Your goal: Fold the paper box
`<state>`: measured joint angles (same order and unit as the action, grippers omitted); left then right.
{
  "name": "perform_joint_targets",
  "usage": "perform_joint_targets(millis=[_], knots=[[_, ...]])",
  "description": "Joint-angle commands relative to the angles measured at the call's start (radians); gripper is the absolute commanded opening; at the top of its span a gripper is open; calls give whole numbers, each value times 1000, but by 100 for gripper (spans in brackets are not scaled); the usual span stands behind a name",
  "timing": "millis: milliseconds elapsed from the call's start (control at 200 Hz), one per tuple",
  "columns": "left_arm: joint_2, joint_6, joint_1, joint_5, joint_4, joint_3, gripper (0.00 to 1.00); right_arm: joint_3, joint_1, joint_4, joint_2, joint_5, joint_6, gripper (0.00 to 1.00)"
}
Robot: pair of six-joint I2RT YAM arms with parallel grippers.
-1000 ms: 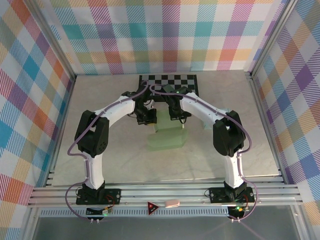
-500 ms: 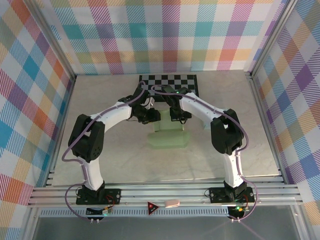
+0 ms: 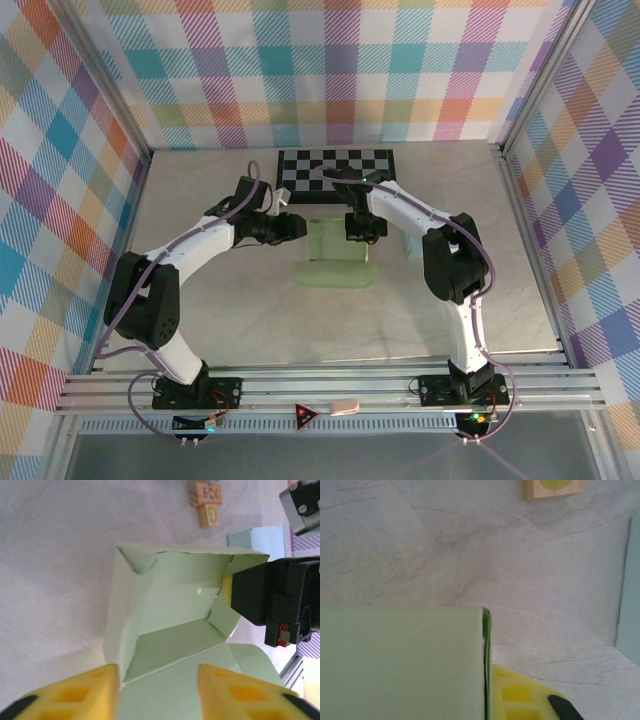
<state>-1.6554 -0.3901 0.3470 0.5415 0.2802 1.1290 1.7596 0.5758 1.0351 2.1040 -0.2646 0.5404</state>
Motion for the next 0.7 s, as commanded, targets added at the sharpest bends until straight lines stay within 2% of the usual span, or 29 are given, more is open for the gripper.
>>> perform_joint_targets(millis=[0, 120, 370, 540, 695], knots=[[-13, 11, -41, 104, -109, -66, 36, 9, -15, -7, 24, 79, -44, 0], [-67, 15, -40, 186, -166, -63, 29, 14, -21, -11, 37, 107, -69, 0], [-153, 40, -40, 269, -229, -70, 24, 32, -35, -3, 59, 136, -87, 0], [-187, 75, -40, 278, -188, -67, 21, 52, -37, 6, 76, 148, -90, 0], [-167, 101, -43, 236, -163, -99, 23, 55, -39, 8, 82, 154, -88, 0]])
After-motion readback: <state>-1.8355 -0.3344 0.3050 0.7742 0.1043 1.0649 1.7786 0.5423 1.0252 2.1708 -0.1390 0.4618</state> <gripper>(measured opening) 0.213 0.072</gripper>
